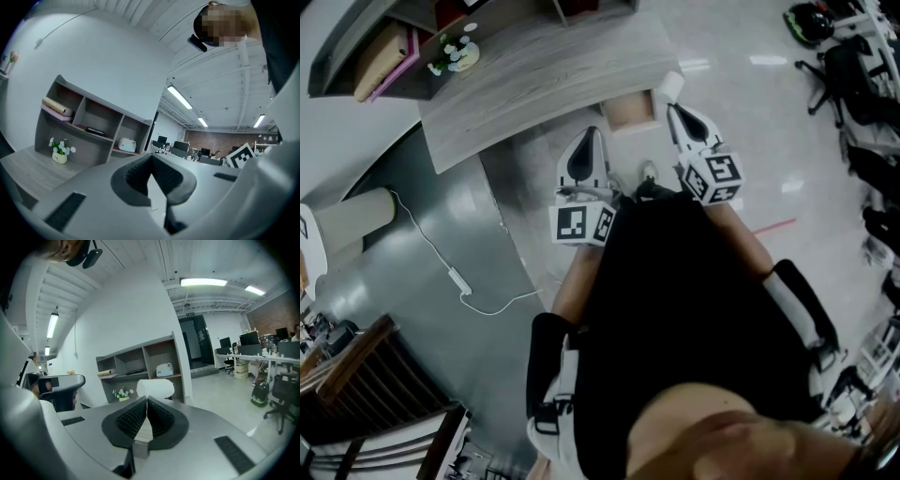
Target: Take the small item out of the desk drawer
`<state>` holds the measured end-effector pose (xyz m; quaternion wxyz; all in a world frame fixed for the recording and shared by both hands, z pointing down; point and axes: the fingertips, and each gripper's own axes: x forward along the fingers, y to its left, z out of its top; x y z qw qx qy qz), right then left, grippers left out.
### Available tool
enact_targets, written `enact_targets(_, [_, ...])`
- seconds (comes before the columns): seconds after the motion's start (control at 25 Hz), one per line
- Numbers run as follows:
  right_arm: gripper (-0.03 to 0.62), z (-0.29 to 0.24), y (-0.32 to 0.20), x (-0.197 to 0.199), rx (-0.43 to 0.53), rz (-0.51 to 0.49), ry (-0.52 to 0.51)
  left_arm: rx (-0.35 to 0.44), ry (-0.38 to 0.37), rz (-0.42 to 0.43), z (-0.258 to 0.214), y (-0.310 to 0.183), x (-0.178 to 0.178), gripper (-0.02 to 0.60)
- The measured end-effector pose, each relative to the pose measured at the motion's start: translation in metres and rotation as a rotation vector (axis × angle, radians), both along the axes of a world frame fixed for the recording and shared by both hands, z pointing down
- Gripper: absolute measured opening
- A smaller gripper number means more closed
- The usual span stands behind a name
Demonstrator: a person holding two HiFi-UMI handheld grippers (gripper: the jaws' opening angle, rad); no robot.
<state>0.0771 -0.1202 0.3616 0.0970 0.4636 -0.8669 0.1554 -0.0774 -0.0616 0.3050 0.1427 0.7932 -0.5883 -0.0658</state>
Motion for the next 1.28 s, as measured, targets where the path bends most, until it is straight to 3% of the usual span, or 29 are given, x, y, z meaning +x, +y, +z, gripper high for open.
enact_targets(0.32, [0.006,-0.039,0.013,-0.001,0.082,-0.035,-0.035,0.030,-0.010,0.002,-0.011,-0.002,0.001,-0.003])
enact_targets(1.28, [0.006,-0.037,0.026,0.004,0.076,-0.053,-0.043,0.008,0.001,-0.006,-0.004,-0.001,0.005,-0.003])
